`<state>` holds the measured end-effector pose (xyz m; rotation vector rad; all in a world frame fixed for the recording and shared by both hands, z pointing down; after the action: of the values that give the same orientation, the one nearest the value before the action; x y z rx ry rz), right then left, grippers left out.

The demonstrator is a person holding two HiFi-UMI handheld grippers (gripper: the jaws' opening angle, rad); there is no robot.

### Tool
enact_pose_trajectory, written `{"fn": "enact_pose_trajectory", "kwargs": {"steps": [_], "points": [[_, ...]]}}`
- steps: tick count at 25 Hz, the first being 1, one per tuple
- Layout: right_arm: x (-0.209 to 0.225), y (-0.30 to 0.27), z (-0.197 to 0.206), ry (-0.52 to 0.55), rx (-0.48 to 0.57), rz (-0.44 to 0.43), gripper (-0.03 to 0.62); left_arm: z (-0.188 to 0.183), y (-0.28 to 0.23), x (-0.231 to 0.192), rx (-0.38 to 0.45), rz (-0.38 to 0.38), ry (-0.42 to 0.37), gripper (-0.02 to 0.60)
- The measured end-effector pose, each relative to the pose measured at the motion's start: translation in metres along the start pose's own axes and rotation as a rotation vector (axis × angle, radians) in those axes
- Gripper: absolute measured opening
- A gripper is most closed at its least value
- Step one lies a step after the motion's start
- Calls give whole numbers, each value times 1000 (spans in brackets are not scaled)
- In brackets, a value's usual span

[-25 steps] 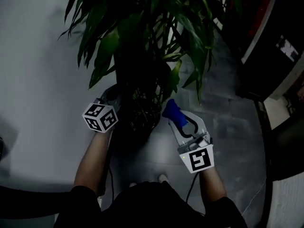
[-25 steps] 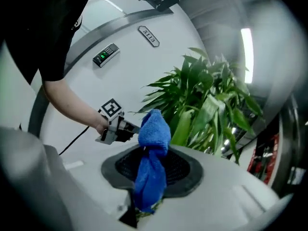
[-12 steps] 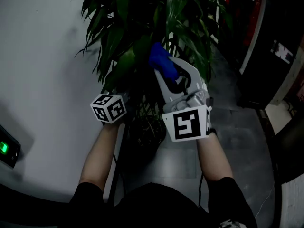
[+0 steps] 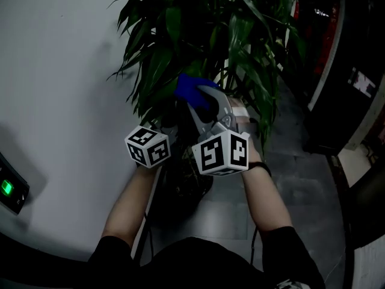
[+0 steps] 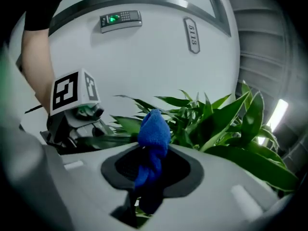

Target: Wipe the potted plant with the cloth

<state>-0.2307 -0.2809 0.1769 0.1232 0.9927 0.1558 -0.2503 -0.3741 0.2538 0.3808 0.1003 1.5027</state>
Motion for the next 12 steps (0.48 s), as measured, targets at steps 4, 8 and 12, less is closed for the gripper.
{"fn": "enact_pose_trajectory", "kwargs": {"steps": [4,8,12], "points": [[-15,1,8,21,-16,-50,107,0,-3,1,18,7,15,6],[-27,3,16,46,-40,-101,107,4,-2,4,21,-1,32,6],[-37,10,20,-10,-30,-147,107,8,0,5,36,-1,70,6]]}}
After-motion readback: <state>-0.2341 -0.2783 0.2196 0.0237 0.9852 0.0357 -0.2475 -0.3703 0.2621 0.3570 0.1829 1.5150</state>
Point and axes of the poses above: the fingertips, and each gripper's own axes: y backward along the fingers, x to its right, z out of its underside, the point moved 6 cm from there along y, backward along the fingers, and after that the axes turned 10 degrees about -y, right-handed, at the moved point
